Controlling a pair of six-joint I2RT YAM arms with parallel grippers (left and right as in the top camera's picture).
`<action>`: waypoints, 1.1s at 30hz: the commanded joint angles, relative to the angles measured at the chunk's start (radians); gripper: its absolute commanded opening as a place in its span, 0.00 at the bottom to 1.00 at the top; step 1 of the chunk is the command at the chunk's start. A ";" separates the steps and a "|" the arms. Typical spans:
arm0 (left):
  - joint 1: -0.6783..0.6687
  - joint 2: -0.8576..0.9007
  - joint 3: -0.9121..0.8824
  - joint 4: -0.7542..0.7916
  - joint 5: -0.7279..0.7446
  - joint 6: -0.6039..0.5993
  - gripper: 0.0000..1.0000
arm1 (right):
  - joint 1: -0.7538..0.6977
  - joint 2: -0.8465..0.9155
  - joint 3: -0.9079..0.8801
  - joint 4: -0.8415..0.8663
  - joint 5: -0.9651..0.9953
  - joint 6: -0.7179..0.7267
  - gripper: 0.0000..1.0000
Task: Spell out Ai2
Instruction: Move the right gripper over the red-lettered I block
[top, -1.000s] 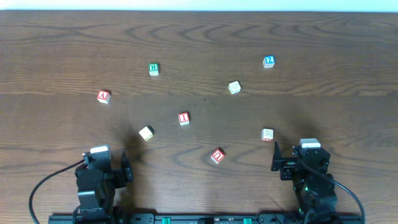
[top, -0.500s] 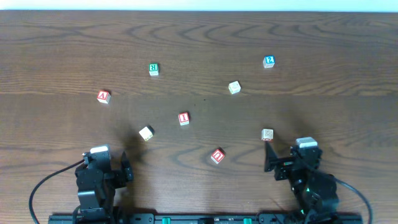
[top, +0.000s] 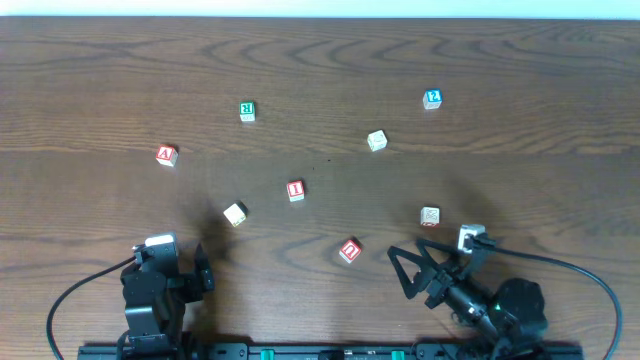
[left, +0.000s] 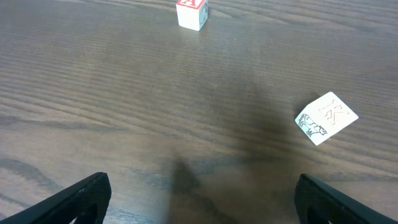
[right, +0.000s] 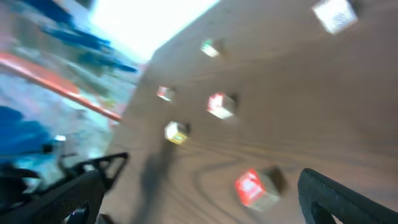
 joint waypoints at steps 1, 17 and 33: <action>0.006 -0.006 -0.010 -0.028 0.000 0.006 0.95 | -0.002 0.008 -0.001 0.113 -0.108 0.056 0.99; 0.006 -0.006 -0.010 -0.028 0.000 0.006 0.95 | 0.119 0.813 0.228 0.632 -0.229 -0.120 0.97; 0.006 -0.006 -0.010 -0.028 0.000 0.006 0.95 | 0.462 1.548 0.883 0.216 0.237 -0.386 0.99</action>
